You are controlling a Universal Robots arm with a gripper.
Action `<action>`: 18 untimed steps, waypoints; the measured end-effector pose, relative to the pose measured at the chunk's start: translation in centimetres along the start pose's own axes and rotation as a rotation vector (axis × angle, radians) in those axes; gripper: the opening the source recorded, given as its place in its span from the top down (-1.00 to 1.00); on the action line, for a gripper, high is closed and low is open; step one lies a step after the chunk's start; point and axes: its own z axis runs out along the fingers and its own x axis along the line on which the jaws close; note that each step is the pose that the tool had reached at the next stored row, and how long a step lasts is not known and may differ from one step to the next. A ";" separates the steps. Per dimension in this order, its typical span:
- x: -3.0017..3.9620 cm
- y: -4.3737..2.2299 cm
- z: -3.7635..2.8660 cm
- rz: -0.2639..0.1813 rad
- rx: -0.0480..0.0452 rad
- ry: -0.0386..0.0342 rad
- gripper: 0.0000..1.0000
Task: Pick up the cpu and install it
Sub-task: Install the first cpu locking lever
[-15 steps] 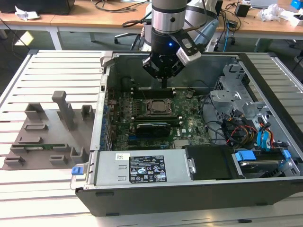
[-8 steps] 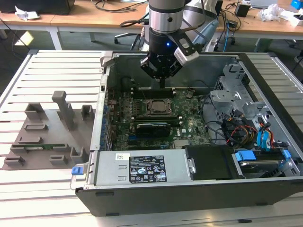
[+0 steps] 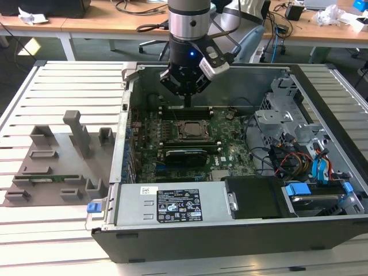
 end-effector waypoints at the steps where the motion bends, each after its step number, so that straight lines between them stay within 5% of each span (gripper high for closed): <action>1: 0.13 0.01 -0.01 0.000 0.0000 0.0000 0.79; 18: 2.32 0.24 -0.11 0.000 0.0000 0.0000 0.79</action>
